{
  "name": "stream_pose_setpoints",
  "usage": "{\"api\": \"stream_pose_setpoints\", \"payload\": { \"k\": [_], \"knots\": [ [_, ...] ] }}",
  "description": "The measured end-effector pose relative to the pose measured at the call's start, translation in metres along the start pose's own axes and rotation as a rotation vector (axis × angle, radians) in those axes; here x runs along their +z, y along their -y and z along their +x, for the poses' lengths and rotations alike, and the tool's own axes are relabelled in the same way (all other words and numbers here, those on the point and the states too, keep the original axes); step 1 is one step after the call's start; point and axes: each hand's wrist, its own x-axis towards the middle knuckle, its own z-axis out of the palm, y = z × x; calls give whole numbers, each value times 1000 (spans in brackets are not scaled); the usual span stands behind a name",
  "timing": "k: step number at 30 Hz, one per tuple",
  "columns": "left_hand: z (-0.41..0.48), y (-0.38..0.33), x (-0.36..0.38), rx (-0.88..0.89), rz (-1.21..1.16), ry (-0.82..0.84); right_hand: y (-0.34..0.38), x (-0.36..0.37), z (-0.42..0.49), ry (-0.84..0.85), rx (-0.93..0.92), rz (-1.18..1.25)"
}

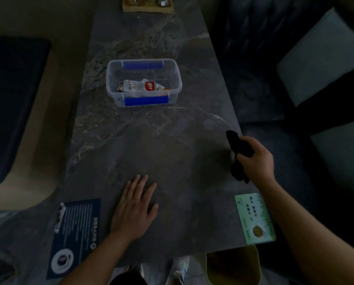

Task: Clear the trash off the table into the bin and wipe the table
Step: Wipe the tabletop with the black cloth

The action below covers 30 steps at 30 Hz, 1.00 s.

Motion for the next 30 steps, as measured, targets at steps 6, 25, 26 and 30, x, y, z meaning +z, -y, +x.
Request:
{"api": "stream_pose_setpoints", "payload": {
  "k": [6,25,26,30],
  "knots": [
    [0,-1,-3,-23,32,33,-36,-29,-101,-209,33,-101],
    [-1,-4,-5,8,64,-48,-73,58,-198,277,-172,-711],
    [0,-3,-2,13,69,-63,-82,48,-180,231,-116,-730],
    [1,1,9,34,99,-108,-84,38,-104,82,177,-550]
  ]
}}
